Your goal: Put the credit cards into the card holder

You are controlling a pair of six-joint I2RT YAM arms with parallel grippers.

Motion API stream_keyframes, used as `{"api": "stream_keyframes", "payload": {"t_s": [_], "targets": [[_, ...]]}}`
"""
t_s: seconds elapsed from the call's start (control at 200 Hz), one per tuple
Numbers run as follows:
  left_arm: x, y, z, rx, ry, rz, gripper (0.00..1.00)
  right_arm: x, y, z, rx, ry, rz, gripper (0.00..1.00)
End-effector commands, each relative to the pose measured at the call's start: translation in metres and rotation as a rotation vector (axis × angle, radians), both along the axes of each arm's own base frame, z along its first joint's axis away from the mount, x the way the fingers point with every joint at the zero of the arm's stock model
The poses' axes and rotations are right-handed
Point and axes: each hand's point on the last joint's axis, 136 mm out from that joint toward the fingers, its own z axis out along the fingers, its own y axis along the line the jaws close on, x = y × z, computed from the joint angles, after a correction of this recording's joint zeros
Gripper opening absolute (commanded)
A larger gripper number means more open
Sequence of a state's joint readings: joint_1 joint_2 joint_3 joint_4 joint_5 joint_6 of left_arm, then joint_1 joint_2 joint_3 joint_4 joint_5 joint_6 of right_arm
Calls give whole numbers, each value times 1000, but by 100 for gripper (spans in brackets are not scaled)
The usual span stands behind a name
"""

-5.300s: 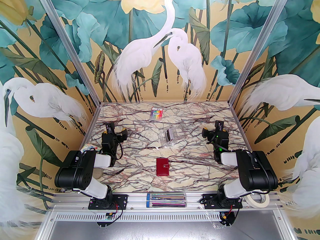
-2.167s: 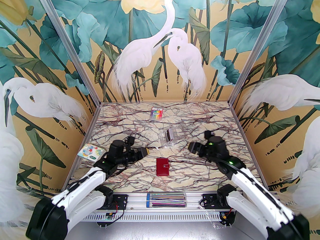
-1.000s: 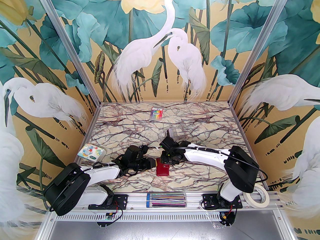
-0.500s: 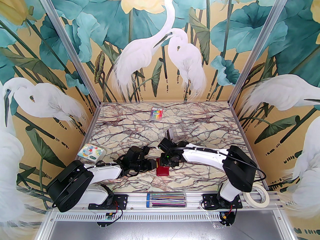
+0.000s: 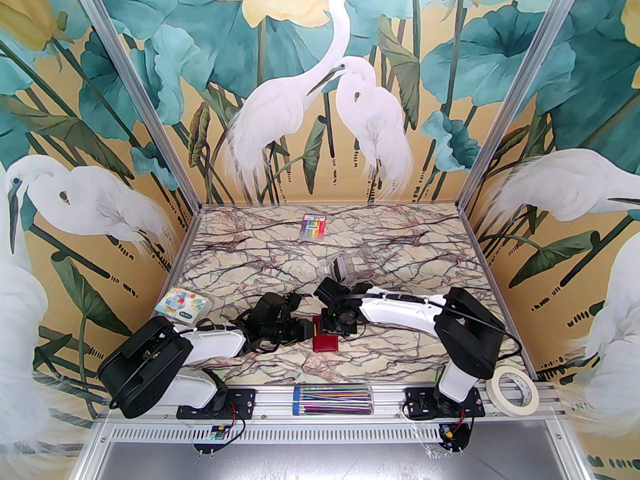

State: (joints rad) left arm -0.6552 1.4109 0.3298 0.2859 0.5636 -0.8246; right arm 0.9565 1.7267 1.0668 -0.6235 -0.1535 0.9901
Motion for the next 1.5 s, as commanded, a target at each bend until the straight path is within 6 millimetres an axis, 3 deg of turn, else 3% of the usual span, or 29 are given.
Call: {"api": "stream_keyframes", "payload": {"t_s": [0.0, 0.605, 0.835, 1.495], "targets": [[4, -5, 3, -13, -12, -2, 35, 3, 3, 6, -12, -19, 24, 33], [3, -5, 0, -14, -5, -4, 33, -5, 0, -19, -42, 30, 28, 33], [2, -6, -1, -22, -1, -7, 33, -9, -5, -28, -77, 54, 40, 41], [0, -19, -7, -41, 17, -28, 27, -12, -9, -41, -124, 73, 62, 31]]}}
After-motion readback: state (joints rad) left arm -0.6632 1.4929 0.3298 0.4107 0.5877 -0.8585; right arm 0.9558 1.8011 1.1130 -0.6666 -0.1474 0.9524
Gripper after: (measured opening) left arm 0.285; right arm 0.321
